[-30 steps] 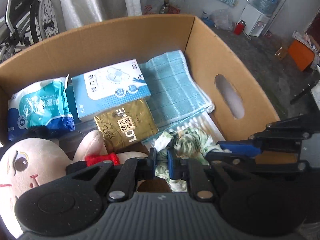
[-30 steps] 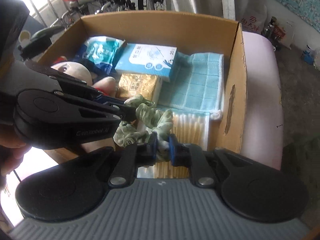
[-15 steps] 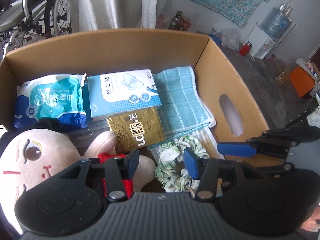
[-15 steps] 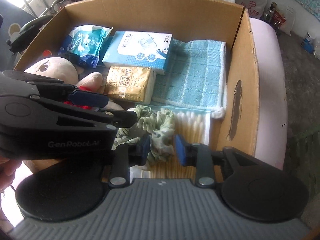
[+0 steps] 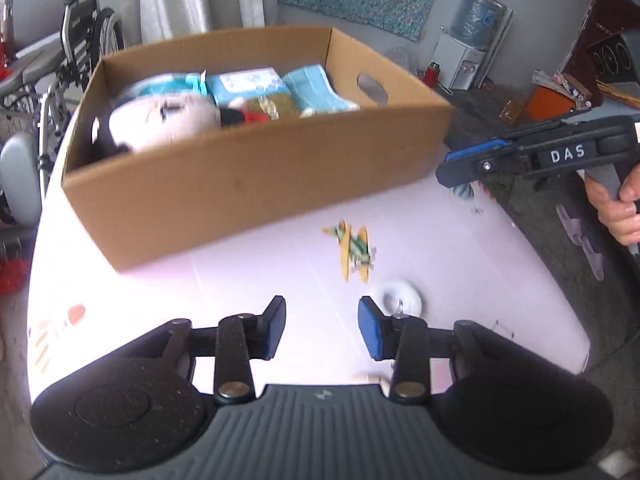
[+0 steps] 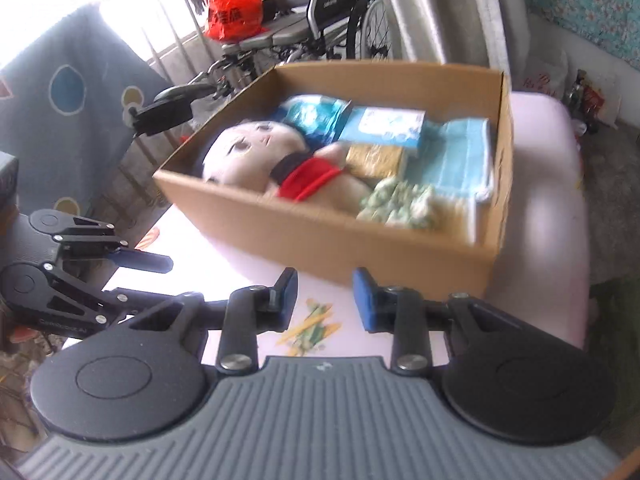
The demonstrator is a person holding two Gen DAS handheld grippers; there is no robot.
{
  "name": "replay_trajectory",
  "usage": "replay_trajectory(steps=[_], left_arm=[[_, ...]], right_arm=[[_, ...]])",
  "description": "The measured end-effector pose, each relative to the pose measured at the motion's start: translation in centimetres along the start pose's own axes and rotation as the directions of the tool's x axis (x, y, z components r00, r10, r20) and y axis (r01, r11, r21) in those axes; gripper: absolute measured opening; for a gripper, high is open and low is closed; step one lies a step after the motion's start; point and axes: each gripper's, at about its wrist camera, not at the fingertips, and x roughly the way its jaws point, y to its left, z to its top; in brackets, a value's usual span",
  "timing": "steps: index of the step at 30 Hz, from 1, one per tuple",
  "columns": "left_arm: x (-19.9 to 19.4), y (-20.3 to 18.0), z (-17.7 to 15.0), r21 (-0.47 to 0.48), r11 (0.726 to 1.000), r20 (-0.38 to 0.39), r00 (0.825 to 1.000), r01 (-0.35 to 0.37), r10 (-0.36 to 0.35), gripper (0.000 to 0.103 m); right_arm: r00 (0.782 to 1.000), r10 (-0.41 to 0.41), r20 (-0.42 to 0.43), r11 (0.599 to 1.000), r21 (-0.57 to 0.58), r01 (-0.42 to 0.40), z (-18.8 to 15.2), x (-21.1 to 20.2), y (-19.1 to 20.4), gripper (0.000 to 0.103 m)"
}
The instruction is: Organize soft objects
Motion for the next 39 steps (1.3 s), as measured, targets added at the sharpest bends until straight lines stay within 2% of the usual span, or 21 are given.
replay_trajectory(steps=[1, 3, 6, 11, 16, 17, 21, 23, 24, 28, 30, 31, 32, 33, 34, 36, 37, 39], left_arm=[[0.3, -0.2, -2.1, -0.013, 1.0, -0.012, 1.0, 0.002, -0.002, 0.036], [0.9, -0.3, -4.9, -0.039, 0.999, -0.021, 1.0, 0.019, -0.02, 0.036], [1.4, 0.2, -7.2, -0.137, 0.989, -0.008, 0.998, 0.061, -0.063, 0.036], [1.6, 1.0, -8.9, -0.249, 0.963, 0.053, 0.994, 0.105, -0.095, 0.036], [1.5, 1.2, -10.4, -0.296, 0.938, 0.086, 0.982, 0.184, -0.165, 0.036], [1.5, 1.4, -10.6, -0.312, 0.93, 0.098, 0.98, 0.196, -0.174, 0.036], [2.1, 2.9, -11.6, -0.421, 0.859, 0.151, 0.956, 0.291, -0.25, 0.033], [2.6, 3.1, -11.7, -0.426, 0.85, 0.161, 0.951, 0.309, -0.265, 0.026], [2.8, 2.8, -11.5, -0.427, 0.849, 0.161, 0.95, 0.31, -0.266, 0.018], [3.6, 3.9, -11.7, -0.494, 0.8, 0.199, 0.939, 0.342, -0.279, 0.016], [3.1, 3.9, -11.6, -0.479, 0.823, 0.201, 0.951, 0.305, -0.236, 0.018], [2.6, 3.7, -11.4, -0.447, 0.854, 0.203, 0.96, 0.265, -0.192, 0.024], [2.4, 3.5, -11.2, -0.427, 0.87, 0.202, 0.964, 0.247, -0.175, 0.028], [2.4, 3.5, -10.9, -0.412, 0.879, 0.201, 0.964, 0.242, -0.172, 0.033], [2.5, 3.5, -10.7, -0.408, 0.876, 0.199, 0.961, 0.259, -0.192, 0.034], [2.8, 3.5, -10.3, -0.401, 0.876, 0.198, 0.959, 0.267, -0.202, 0.033], [2.9, 3.3, -10.1, -0.379, 0.889, 0.195, 0.961, 0.257, -0.195, 0.033], [3.0, 2.7, -9.6, -0.321, 0.92, 0.185, 0.968, 0.225, -0.172, 0.032]], right_arm=[[1.0, 0.013, -0.015, 1.0, 0.021, -0.013, -1.1, 0.2, 0.4, 0.03], [0.994, 0.094, -0.048, 0.994, 0.056, -0.091, -4.1, 0.8, 1.8, 0.03], [0.981, 0.177, -0.083, 0.98, 0.11, -0.168, -7.3, 2.3, 3.9, 0.03], [0.967, 0.204, -0.154, 0.975, 0.124, -0.186, -10.6, 5.0, 7.3, 0.03], [0.965, 0.204, -0.166, 0.964, 0.207, -0.168, -12.7, 6.0, 7.6, 0.03], [0.965, 0.203, -0.164, 0.959, 0.232, -0.162, -12.9, 6.1, 7.2, 0.03], [0.959, 0.256, -0.118, 0.916, 0.345, -0.202, -13.6, 6.4, 5.6, 0.03], [0.954, 0.285, -0.097, 0.895, 0.384, -0.228, -13.9, 6.7, 5.0, 0.03], [0.95, 0.3, -0.086, 0.879, 0.411, -0.24, -14.1, 6.8, 4.8, 0.03], [0.935, 0.353, -0.036, 0.817, 0.498, -0.289, -14.4, 7.6, 3.8, 0.029], [0.929, 0.37, -0.021, 0.791, 0.532, -0.303, -14.6, 7.7, 3.1, 0.029], [0.928, 0.372, -0.021, 0.784, 0.542, -0.302, -14.7, 7.8, 3.0, 0.025], [0.931, 0.365, -0.026, 0.787, 0.542, -0.294, -14.9, 7.8, 2.9, 0.016], [0.938, 0.345, -0.037, 0.801, 0.532, -0.273, -15.0, 7.9, 2.9, 0.0], [0.944, 0.328, -0.044, 0.814, 0.52, -0.259, -15.1, 8.1, 2.9, 0.0], [0.936, 0.352, -0.027, 0.786, 0.552, -0.279, -15.6, 8.5, 2.5, 0.0], [0.931, 0.364, -0.017, 0.769, 0.57, -0.29, -16.1, 8.7, 2.3, 0.0], [0.929, 0.371, -0.006, 0.766, 0.568, -0.302, -16.4, 8.6, 2.3, 0.0]])
